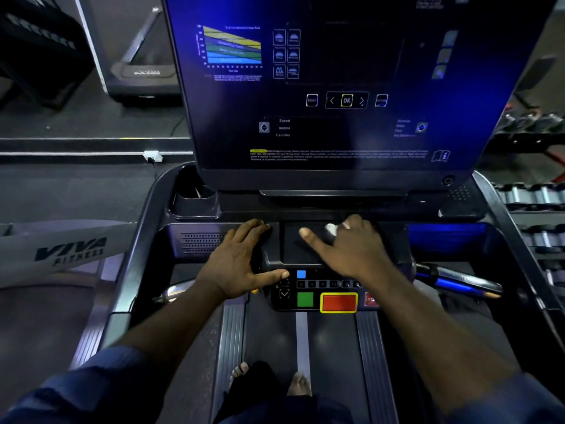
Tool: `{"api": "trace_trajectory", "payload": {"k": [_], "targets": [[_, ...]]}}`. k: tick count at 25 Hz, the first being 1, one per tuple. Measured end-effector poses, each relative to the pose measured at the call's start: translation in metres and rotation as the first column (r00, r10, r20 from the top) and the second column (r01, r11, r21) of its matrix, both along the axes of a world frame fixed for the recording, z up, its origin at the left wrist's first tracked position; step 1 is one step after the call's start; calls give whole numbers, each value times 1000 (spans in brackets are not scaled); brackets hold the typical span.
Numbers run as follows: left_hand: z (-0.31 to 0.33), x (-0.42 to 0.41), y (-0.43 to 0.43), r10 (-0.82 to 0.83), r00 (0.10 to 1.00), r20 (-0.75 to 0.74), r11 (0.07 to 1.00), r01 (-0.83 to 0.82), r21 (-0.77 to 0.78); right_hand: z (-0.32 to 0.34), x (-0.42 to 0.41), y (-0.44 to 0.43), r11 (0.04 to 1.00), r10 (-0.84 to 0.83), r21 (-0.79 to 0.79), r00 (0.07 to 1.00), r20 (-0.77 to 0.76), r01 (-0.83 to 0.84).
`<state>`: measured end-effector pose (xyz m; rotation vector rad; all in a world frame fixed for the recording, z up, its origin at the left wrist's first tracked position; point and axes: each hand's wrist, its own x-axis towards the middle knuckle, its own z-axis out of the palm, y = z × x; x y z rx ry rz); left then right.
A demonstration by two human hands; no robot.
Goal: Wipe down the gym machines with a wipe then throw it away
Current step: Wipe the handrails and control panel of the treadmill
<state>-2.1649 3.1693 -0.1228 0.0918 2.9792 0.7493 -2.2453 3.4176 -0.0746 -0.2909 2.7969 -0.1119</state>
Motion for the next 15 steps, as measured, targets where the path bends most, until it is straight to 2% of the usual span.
{"api": "trace_trajectory", "payload": {"k": [2, 5, 9, 11, 13, 15], "targets": [[-2, 1, -1, 0, 1000, -6, 1000, 0, 9, -8, 15, -40, 992, 84, -94, 996, 3, -84], [-6, -1, -4, -10, 1000, 7, 1000, 10, 19, -5, 31, -72, 973, 187, -125, 980, -60, -194], [-7, 0, -2, -21, 999, -32, 997, 18, -75, 11, 70, -35, 919, 351, -142, 927, -130, -367], [-4, 4, 2, -86, 989, -118, 986, 68, -154, 16, 87, -5, 896, 417, -86, 892, -172, -435], [5, -3, 9, -237, 957, -166, 963, 209, -169, 18, 83, 28, 925, 371, 1, 902, -219, -380], [19, -22, 28, -340, 931, -134, 937, 323, -136, 17, 65, 64, 974, 225, 83, 949, -222, -211]]}}
